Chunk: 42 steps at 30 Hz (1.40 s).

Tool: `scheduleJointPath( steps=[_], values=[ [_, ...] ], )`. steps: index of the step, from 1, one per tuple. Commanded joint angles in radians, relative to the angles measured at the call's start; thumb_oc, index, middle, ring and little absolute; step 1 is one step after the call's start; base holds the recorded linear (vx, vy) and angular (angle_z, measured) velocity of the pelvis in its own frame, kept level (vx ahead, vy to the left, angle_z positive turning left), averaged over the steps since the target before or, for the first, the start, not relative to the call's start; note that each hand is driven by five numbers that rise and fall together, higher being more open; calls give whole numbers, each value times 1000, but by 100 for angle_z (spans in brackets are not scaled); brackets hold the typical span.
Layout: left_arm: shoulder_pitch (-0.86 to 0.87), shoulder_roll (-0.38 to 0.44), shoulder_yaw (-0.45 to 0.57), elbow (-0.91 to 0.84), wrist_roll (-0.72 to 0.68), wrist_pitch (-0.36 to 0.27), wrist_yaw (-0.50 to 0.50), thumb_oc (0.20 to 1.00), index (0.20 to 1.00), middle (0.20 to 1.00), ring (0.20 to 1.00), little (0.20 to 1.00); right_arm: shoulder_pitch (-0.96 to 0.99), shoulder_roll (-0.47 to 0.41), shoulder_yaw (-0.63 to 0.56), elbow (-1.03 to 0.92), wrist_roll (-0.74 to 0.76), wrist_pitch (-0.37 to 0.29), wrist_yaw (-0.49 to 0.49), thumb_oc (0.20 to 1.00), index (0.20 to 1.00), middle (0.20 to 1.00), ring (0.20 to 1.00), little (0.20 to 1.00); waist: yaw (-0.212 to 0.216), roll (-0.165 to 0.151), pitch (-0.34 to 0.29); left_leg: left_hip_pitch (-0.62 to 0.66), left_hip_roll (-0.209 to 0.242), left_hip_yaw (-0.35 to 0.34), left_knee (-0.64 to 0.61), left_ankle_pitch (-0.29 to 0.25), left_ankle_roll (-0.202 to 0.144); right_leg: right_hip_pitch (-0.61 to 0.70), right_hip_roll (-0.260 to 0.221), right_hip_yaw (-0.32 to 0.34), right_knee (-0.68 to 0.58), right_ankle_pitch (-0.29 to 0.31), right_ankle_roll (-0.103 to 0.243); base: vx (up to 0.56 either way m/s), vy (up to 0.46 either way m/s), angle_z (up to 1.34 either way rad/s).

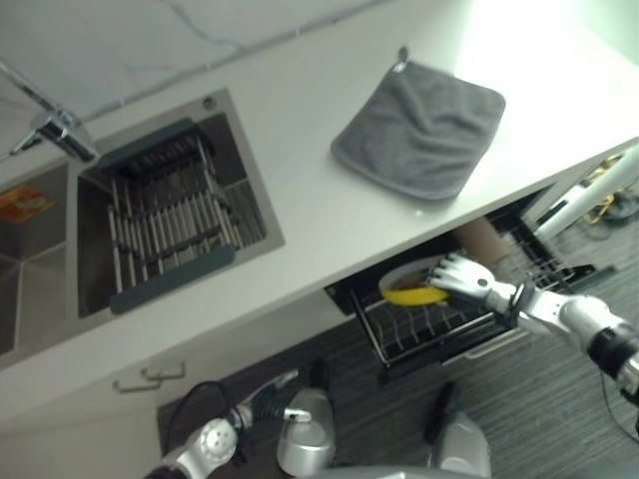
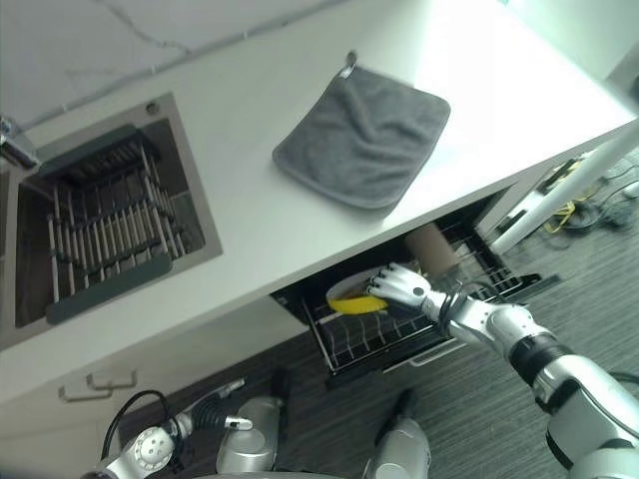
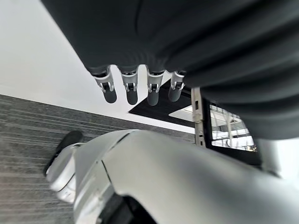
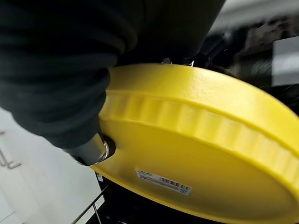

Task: Place the dishes in the dishwasher.

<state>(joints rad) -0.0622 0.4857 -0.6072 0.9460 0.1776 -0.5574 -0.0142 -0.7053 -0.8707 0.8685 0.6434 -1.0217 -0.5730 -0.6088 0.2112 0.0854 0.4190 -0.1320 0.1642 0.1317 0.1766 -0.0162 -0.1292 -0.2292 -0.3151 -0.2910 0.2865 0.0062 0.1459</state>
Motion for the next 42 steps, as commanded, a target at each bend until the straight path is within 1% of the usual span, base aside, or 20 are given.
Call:
scheduleJointPath(
  steps=[1, 6, 11, 12, 16, 17, 18, 19, 20, 21, 22, 23, 24, 26, 33, 34, 37, 39, 41, 42],
  values=[
    [6, 18, -42, 13, 11, -41, 29, 1000, 1000, 1000, 1000, 1000, -81, 20, 26, -22, 43, 21, -89, 200, 200, 200, 200, 200, 44, -19, -41, -62, -72, -70, 51, -51, 48, 66, 8, -69, 151, -207, -6, -166, 5, 10],
    [-42, 13, -63, 24, -1, -53, 44, 1000, 1000, 1000, 1000, 1000, -179, 28, 88, 49, 61, 37, -85, 200, 200, 200, 200, 200, 60, -11, -7, -112, -76, -75, 59, -42, 51, 8, 0, -74, 177, -205, -7, -145, 6, 7],
    [-83, 8, -75, 24, -13, -51, 50, 1000, 1000, 1000, 1000, 1000, -288, 30, 139, 37, 96, 81, -30, 200, 200, 200, 200, 200, 70, -11, 21, -164, -76, -73, 70, -31, 56, -53, -6, -76, 206, -199, -6, -110, 8, 1],
    [-95, 9, -76, 24, -19, -53, 49, 1000, 1000, 1000, 1000, 1000, -333, 39, 155, 36, 120, 103, -1, 200, 200, 200, 200, 200, 75, -11, 29, -182, -74, -72, 75, -26, 57, -75, -5, -75, 216, -197, -7, -62, 3, 0],
    [-115, 4, -81, 19, -28, -48, 53, 1000, 1000, 1000, 1000, 1000, -388, 50, 170, 53, 135, 124, 23, 200, 200, 200, 200, 200, 81, -13, 40, -208, -69, -68, 82, -20, 58, -104, -6, -77, 229, -195, -8, -26, -2, -3],
    [-122, 2, -82, 20, -31, -44, 56, 1000, 1000, 1000, 1000, 1000, -402, 54, 177, 64, 139, 132, 21, 200, 200, 200, 200, 200, 82, -18, 41, -208, -69, -69, 89, -41, 52, -107, -6, -67, 242, -217, 2, 40, -21, -2],
    [-128, 1, -83, 20, -33, -41, 59, 1000, 1000, 1000, 1000, 1000, -413, 56, 182, 75, 141, 142, 18, 200, 200, 200, 200, 200, 83, -20, 44, -217, -67, -66, 92, -40, 52, -116, -6, -67, 247, -217, 2, -26, -3, -4],
    [-132, 1, -83, 19, -33, -41, 60, 1000, 1000, 1000, 1000, 1000, -418, 56, 182, 81, 142, 145, 15, 200, 200, 200, 200, 200, 85, -16, 48, -230, -65, -63, 89, -17, 58, -127, -7, -77, 242, -195, -9, 0, 0, 0],
    [-141, 1, -84, 18, -40, -35, 62, 1000, 1000, 1000, 1000, 1000, -428, 57, 187, 99, 156, 173, -2, 200, 200, 200, 200, 200, 85, -21, 52, -231, -64, -64, 100, -39, 52, -132, -8, -67, 258, -218, 2, -30, -21, -2],
    [-148, 3, -87, 20, -43, -33, 64, 1000, 1000, 1000, 1000, 1000, -439, 58, 186, 123, 171, 196, -22, 200, 200, 200, 200, 200, 86, -22, 56, -241, -63, -63, 104, -39, 53, -141, -8, -68, 263, -218, 1, 46, -42, 0],
    [-151, 3, -88, 21, -44, -33, 66, 1000, 1000, 1000, 1000, 1000, -443, 59, 185, 132, 175, 204, -29, 200, 200, 200, 200, 200, 86, -22, 58, -245, -62, -63, 106, -39, 53, -145, -8, -68, 265, -217, 1, -50, -28, -2],
    [-158, 6, -91, 25, -51, -36, 74, 1000, 1000, 1000, 1000, 1000, -456, 60, 172, 169, 193, 232, -51, 200, 200, 200, 200, 200, 85, -23, 65, -260, -58, -60, 111, -36, 53, -159, -6, -67, 270, -217, 0, -51, -21, -2],
    [-158, 6, -89, 28, -52, -38, 78, 1000, 1000, 1000, 1000, 1000, -457, 60, 160, 186, 193, 243, -65, 200, 200, 200, 200, 200, 84, -24, 68, -264, -57, -60, 111, -35, 52, -164, -4, -67, 270, -216, 0, -58, -15, -2],
    [-163, 4, -90, 32, -56, -37, 81, 1000, 1000, 1000, 1000, 1000, -459, 59, 144, 220, 190, 253, -92, 200, 200, 200, 200, 200, 81, -23, 73, -273, -56, -58, 115, -34, 52, -175, -2, -66, 276, -217, 0, -16, -1, -1],
    [-166, 0, -89, 36, -67, -33, 100, 1000, 1000, 1000, 1000, 1000, -469, 37, 103, 284, 234, 278, -135, 200, 200, 200, 200, 200, 74, -28, 93, -299, -50, -56, 141, -40, 56, -204, 3, -59, 300, -220, -5, 0, 0, 0],
    [-173, -2, -94, 38, -72, -30, 106, 1000, 1000, 1000, 1000, 1000, -467, 40, 89, 313, 236, 279, -162, 200, 200, 200, 200, 200, 72, -27, 99, -307, -49, -55, 147, -42, 58, -212, 2, -58, 306, -220, -6, 0, 0, 0],
    [-179, -7, -100, 39, -81, -30, 113, 1000, 1000, 1000, 1000, 1000, -471, 50, 73, 338, 252, 295, -187, 200, 200, 200, 200, 200, 70, -23, 101, -323, -48, -55, 153, -43, 59, -228, 3, -57, 310, -219, -7, 0, 0, 0],
    [-182, -9, -101, 40, -84, -29, 114, 1000, 1000, 1000, 1000, 1000, -473, 57, 63, 347, 244, 302, -196, 200, 200, 200, 200, 200, 69, -21, 101, -330, -47, -55, 157, -44, 59, -237, 2, -56, 313, -218, -7, -14, 9, -2],
    [-189, -17, -107, 42, -84, -27, 122, 1000, 1000, 1000, 1000, 1000, -475, 72, 49, 363, 237, 319, -224, 200, 200, 200, 200, 200, 67, -15, 101, -348, -49, -56, 162, -45, 60, -255, 2, -54, 315, -216, -6, -33, 18, -3],
    [-189, -21, -107, 42, -83, -28, 129, 1000, 1000, 1000, 1000, 1000, -475, 78, 45, 363, 212, 323, -253, 200, 200, 200, 200, 200, 67, -13, 101, -355, -50, -55, 164, -45, 61, -262, 2, -54, 316, -215, -7, 0, 0, 0]
  ],
)
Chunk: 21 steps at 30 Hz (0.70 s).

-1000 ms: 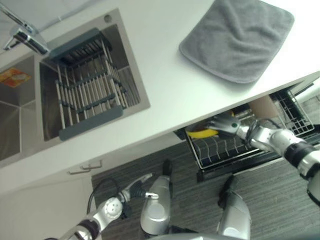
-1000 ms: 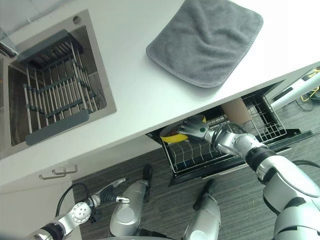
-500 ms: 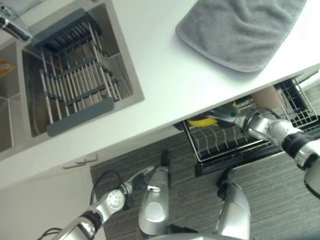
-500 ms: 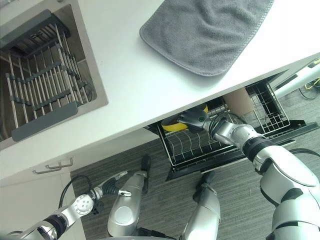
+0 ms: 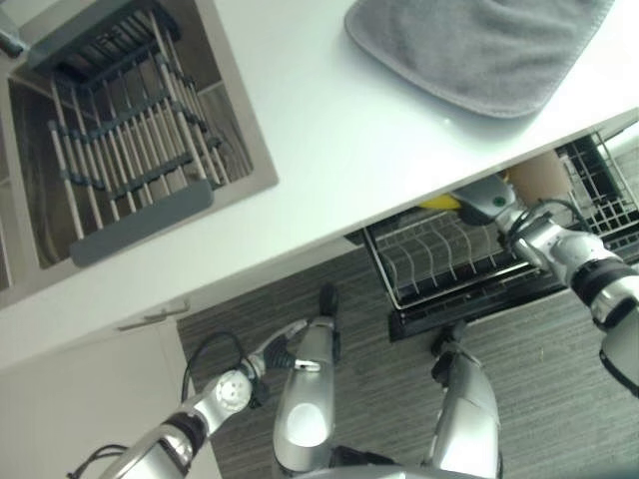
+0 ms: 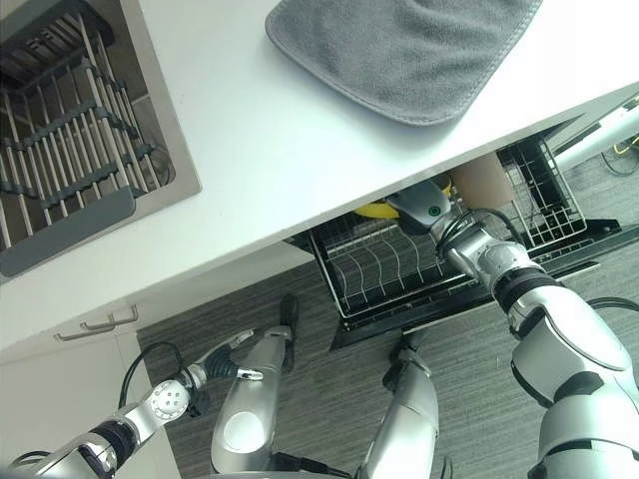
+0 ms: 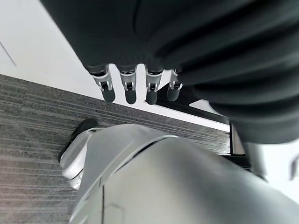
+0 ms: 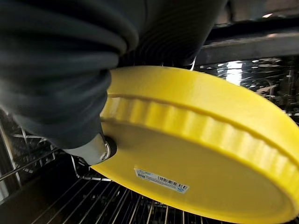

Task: Place the dishes in the dishwasher.

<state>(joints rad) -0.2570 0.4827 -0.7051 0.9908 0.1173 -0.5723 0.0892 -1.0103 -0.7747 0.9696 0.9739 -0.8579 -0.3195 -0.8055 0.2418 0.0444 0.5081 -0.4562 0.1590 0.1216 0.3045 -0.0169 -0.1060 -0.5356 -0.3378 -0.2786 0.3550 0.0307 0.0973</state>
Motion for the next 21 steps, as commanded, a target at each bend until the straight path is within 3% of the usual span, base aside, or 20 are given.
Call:
scheduleJointPath(
  steps=[1, 11, 21],
  values=[
    [6, -19, -10, -3, -23, -14, 29, 1000, 1000, 1000, 1000, 1000, -170, -17, -56, 31, 45, 72, -61, 200, 200, 200, 200, 200, 36, 29, 12, -33, -44, -44, 36, -44, 38, 42, 25, -67, 248, -240, 41, 0, 0, 0],
    [-20, -45, -26, -9, -13, -18, 60, 1000, 1000, 1000, 1000, 1000, -194, 51, -45, 65, 4, 87, -121, 200, 200, 200, 200, 200, 43, 53, 12, -95, -52, -41, 42, -35, 39, -18, 17, -75, 252, -229, 42, -37, 17, -2],
    [-32, -41, -42, -27, -16, -21, 73, 1000, 1000, 1000, 1000, 1000, -221, 61, -28, 104, 5, 103, -144, 200, 200, 200, 200, 200, 52, 65, 12, -145, -53, -33, 35, -19, 39, -65, 10, -90, 255, -217, 42, -47, 6, -4]
  ],
)
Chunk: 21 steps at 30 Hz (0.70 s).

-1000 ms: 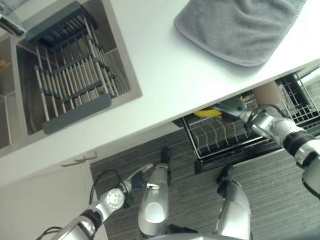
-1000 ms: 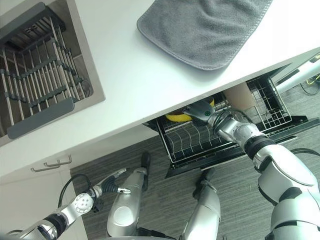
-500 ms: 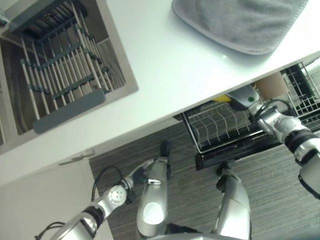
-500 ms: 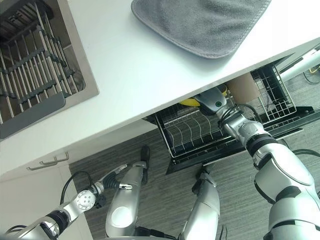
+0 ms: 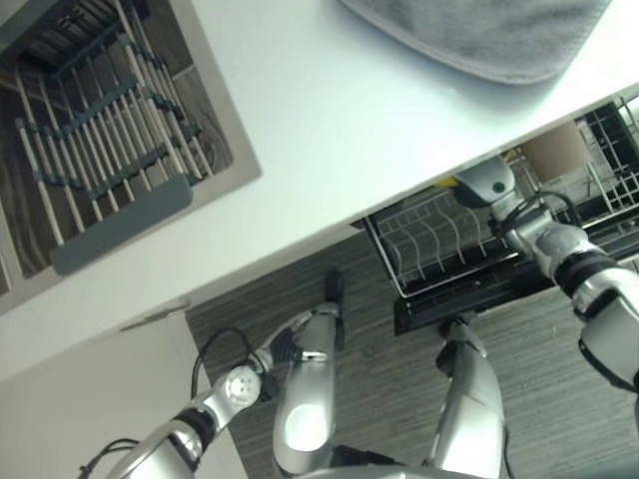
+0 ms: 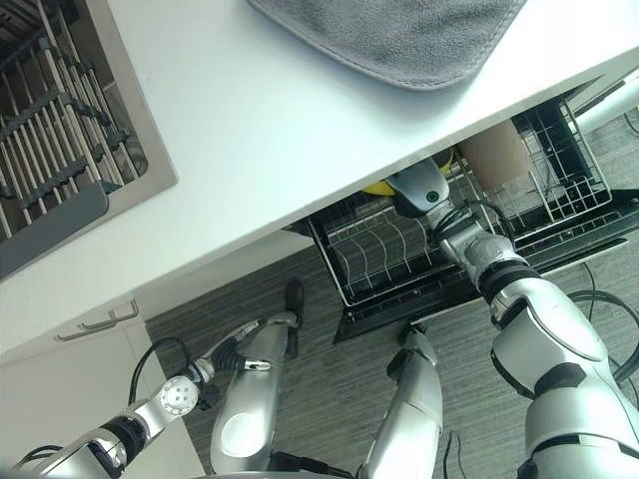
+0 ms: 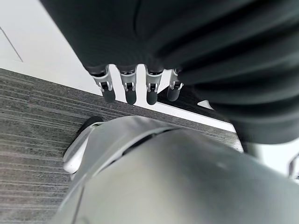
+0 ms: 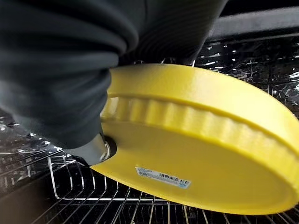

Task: Place the dishes in the dishwasher.

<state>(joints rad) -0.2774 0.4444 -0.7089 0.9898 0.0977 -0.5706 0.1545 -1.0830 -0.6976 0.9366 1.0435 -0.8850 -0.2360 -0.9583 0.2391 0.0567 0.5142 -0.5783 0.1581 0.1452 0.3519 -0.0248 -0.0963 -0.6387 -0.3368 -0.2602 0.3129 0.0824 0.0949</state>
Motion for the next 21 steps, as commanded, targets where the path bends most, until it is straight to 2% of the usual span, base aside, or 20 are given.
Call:
scheduleJointPath(
  steps=[1, 7, 13, 14, 15, 16, 21],
  values=[
    [-12, -3, -39, -29, 5, -22, 6, 1000, 1000, 1000, 1000, 1000, -149, -15, 1, 39, 32, 21, 4, 200, 200, 200, 200, 200, 56, 55, 6, -27, -54, -57, -15, -8, 29, 34, 9, -109, 298, -267, 45, 0, 0, 0],
    [-5, -9, -44, -25, 14, -27, 20, 1000, 1000, 1000, 1000, 1000, -148, -9, -3, 56, 16, 18, -19, 200, 200, 200, 200, 200, 57, 58, 6, -33, -55, -53, -30, -1, 28, 26, 11, -113, 284, -259, 49, -42, 11, 1],
    [-18, -7, -45, -33, 5, -22, 18, 1000, 1000, 1000, 1000, 1000, -168, -6, 7, 56, 28, 28, 5, 200, 200, 200, 200, 200, 60, 57, 6, -37, -50, -48, -36, 4, 26, 24, 6, -119, 278, -253, 52, 0, 0, 0],
    [-20, -7, -45, -35, 3, -21, 17, 1000, 1000, 1000, 1000, 1000, -172, -4, 10, 55, 34, 32, 13, 285, 285, 285, 285, 285, 61, 58, 6, -38, -50, -48, -38, 7, 26, 23, 6, -120, 277, -251, 53, 0, 0, 0],
    [-21, -7, -45, -35, 1, -19, 16, 1000, 1000, 1000, 1000, 1000, -174, -3, 11, 56, 36, 35, 17, 470, 470, 470, 470, 470, 61, 58, 6, -38, -49, -48, -39, 8, 26, 22, 6, -120, 276, -251, 53, 0, 0, 0],
    [-22, -8, -45, -35, -2, -19, 15, 1000, 1000, 1000, 1000, 1000, -174, -3, 10, 56, 43, 41, 21, 1000, 1000, 1000, 1000, 1000, 60, 59, 6, -39, -48, -47, -41, 8, 25, 19, 5, -120, 276, -250, 53, 0, 0, 0],
    [-18, -10, -40, -31, -1, -17, 10, 1000, 1000, 1000, 1000, 1000, -161, -1, 0, 59, 106, 27, 84, 1000, 1000, 1000, 1000, 1000, 59, 56, 6, -37, -45, -46, -48, 10, 24, 18, 6, -121, 274, -250, 54, 0, 0, 0]
  ],
)
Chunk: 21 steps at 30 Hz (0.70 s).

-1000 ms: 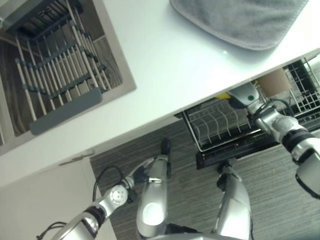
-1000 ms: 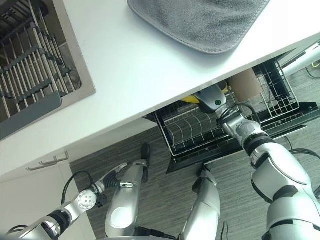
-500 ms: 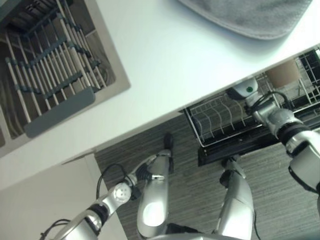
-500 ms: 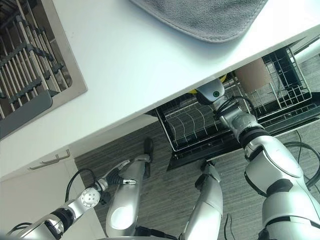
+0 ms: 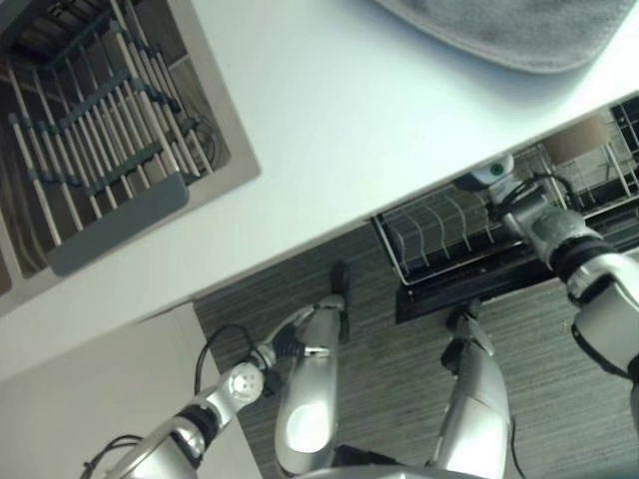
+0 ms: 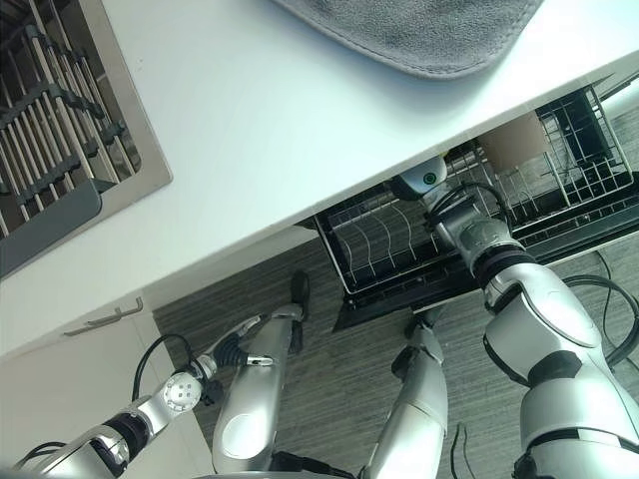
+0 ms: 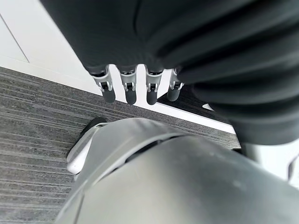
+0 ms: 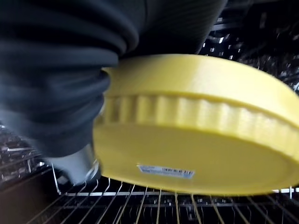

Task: Place the dishes in the dishwasher.

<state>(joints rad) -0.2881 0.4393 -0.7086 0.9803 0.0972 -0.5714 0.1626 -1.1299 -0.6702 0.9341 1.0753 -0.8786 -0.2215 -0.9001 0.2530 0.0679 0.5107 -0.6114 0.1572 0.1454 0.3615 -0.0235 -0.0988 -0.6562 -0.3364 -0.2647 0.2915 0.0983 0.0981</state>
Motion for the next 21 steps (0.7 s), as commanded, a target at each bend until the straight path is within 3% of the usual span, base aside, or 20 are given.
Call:
scheduleJointPath(
  steps=[1, 13, 16, 17, 21],
  values=[
    [-6, -5, -39, -19, 3, -20, 0, 1000, 1000, 1000, 1000, 1000, -105, -27, -2, 33, 129, -12, 47, 1000, 1000, 1000, 1000, 1000, 45, 44, 9, -1, -43, -44, -59, 9, 26, 38, 5, -118, 294, -265, 51, 0, 0, 0],
    [-27, -1, -33, -21, -12, -4, -10, 1000, 1000, 1000, 1000, 1000, -76, -29, -28, 36, 157, -44, 120, 1000, 1000, 1000, 1000, 1000, 36, 38, 9, 5, -35, -37, -57, 9, 26, 45, 3, -120, 293, -263, 53, 0, 0, 0],
    [-26, 3, -26, -19, -18, -5, -13, 1000, 1000, 1000, 1000, 1000, -60, -25, -31, 37, 299, -55, 331, 1000, 1000, 1000, 1000, 1000, 34, 35, 9, 8, -32, -36, -58, 8, 26, 47, 4, -120, 295, -266, 52, 0, 0, 0],
    [-25, 12, -19, -32, -19, 4, -25, 1000, 1000, 1000, 1000, 1000, -28, -31, -31, 42, 432, -46, 565, 1000, 1000, 1000, 1000, 1000, 33, 34, 9, 14, -29, -34, -65, 12, 24, 51, 2, -122, 294, -266, 51, 0, 0, 0],
    [-35, 30, -25, -50, -40, 21, -50, 1000, 1000, 1000, 1000, 1000, 10, -30, -35, 61, 467, -61, 573, 1000, 1000, 1000, 1000, 1000, 32, 37, 9, 22, -29, -37, -70, 16, 25, 57, 2, -121, 294, -265, 49, 7, -11, 2]
  ],
)
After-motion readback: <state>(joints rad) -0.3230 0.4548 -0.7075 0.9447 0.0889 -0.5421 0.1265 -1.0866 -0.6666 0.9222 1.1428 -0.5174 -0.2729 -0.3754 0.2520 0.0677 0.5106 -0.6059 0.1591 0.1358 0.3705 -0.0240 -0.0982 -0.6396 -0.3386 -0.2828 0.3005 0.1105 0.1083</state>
